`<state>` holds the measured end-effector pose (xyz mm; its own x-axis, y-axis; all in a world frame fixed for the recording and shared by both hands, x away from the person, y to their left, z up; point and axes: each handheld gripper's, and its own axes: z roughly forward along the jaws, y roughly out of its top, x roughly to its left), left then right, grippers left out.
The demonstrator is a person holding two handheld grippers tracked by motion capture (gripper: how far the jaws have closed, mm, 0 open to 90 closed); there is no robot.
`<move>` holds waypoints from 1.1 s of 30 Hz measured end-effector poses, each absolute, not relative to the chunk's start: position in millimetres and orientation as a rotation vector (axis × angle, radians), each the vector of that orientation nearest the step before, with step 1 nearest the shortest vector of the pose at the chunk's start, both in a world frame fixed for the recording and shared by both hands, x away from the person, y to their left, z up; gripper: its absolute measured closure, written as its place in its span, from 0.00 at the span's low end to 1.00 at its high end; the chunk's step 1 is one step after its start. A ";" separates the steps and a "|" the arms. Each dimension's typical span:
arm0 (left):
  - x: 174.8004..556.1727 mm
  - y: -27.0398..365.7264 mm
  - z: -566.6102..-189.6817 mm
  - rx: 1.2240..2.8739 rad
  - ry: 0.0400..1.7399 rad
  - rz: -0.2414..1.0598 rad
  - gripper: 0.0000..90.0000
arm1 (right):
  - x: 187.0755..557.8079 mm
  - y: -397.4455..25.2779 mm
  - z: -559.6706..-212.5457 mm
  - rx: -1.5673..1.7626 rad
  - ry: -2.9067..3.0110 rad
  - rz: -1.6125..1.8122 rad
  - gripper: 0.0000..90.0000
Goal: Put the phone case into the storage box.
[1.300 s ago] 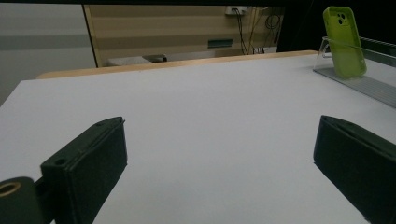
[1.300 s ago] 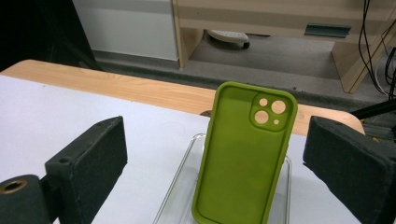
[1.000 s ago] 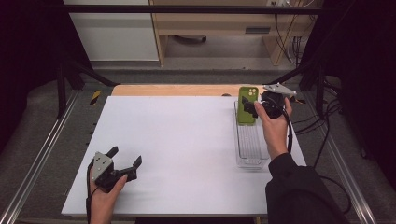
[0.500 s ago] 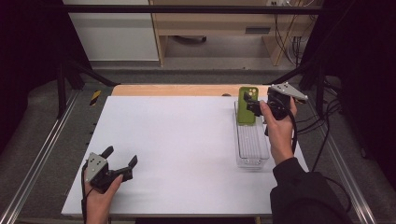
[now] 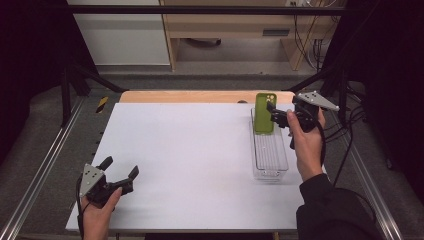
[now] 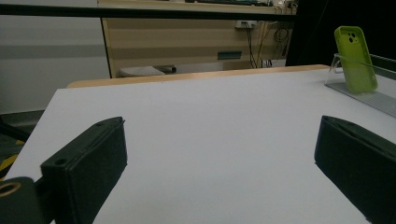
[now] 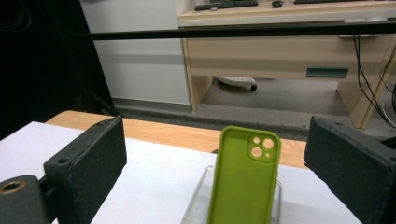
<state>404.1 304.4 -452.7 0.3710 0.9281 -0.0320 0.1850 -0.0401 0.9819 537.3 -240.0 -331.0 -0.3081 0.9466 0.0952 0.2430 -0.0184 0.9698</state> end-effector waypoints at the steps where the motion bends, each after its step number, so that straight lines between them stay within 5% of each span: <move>1: 403.2 305.7 -453.2 1.509 1.050 0.828 0.02 | 536.9 -242.1 -332.3 1.269 1.602 1.371 0.07; 33: 396.6 318.3 -454.3 1.487 1.066 0.827 0.02 | 483.6 -286.5 -352.1 1.254 1.653 1.343 0.04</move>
